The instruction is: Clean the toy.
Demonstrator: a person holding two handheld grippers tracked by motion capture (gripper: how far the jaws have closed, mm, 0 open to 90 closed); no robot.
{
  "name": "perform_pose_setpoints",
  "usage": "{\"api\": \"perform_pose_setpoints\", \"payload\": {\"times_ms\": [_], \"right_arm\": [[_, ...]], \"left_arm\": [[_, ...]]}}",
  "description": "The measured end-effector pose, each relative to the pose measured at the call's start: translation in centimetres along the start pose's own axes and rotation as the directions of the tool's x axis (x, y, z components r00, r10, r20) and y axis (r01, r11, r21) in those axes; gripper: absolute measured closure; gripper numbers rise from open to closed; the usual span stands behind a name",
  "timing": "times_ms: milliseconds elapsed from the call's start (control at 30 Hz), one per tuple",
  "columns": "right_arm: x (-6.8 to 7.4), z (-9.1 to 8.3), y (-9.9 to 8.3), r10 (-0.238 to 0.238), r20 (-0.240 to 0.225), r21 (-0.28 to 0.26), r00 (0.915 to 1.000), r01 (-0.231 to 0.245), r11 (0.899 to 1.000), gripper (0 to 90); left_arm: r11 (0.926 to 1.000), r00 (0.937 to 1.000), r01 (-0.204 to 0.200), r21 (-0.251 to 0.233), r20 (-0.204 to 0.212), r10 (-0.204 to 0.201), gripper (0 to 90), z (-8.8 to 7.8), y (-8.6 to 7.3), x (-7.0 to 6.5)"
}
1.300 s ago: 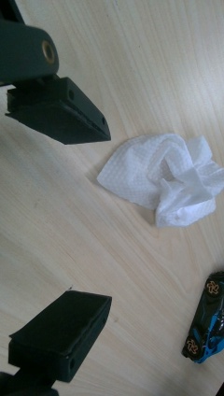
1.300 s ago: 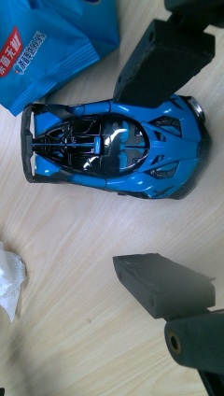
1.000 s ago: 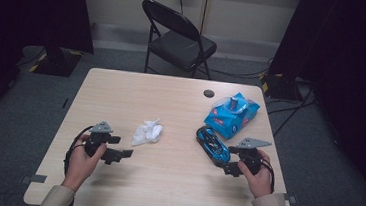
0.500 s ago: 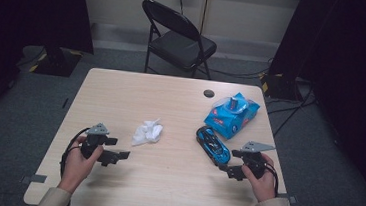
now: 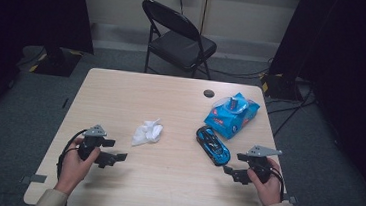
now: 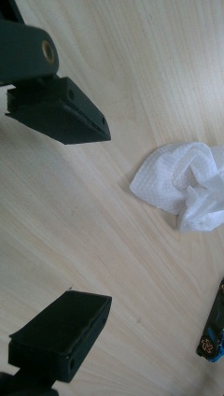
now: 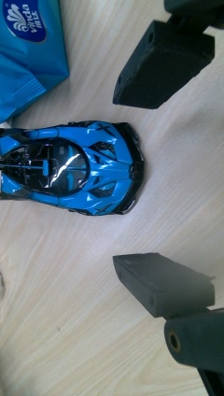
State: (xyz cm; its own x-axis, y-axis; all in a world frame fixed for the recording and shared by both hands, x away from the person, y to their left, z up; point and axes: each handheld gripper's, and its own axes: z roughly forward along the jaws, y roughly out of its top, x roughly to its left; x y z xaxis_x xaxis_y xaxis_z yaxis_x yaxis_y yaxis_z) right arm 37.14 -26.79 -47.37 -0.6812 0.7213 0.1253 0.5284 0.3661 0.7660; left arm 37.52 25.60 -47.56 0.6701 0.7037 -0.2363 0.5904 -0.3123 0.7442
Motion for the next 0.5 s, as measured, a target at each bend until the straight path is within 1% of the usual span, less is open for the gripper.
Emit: {"api": "perform_pose_setpoints", "payload": {"times_ms": [67, 133, 333, 500], "right_arm": [[-0.1, -0.1, -0.3, 0.003, 0.004, -0.001, 1.0, -0.003, 1.0, 17.9], [-0.3, -0.3, -0.5, 0.007, 0.008, 0.004, 0.9999, -0.007, 1.0, 17.9], [-0.7, -0.8, -1.3, 0.022, 0.02, 0.006, 0.9996, -0.022, 1.0, 18.0], [-1.0, -1.1, -1.8, 0.028, 0.029, 0.012, 0.9992, -0.028, 1.0, 18.0]], "left_arm": [[1.0, 1.0, -0.005, 0.008, 0.0, 0.005, 17.2, 0.0, 0.0, 0.0], [1.0, 1.0, -0.001, 0.003, 0.005, 0.001, 17.2, 0.0, -0.1, 0.1], [1.0, 0.9999, -0.007, 0.002, 0.009, 0.007, 17.2, -0.3, -0.3, 0.1], [0.9998, 0.9998, -0.017, 0.01, 0.013, 0.017, 17.2, -0.5, -0.6, 0.2]]}}
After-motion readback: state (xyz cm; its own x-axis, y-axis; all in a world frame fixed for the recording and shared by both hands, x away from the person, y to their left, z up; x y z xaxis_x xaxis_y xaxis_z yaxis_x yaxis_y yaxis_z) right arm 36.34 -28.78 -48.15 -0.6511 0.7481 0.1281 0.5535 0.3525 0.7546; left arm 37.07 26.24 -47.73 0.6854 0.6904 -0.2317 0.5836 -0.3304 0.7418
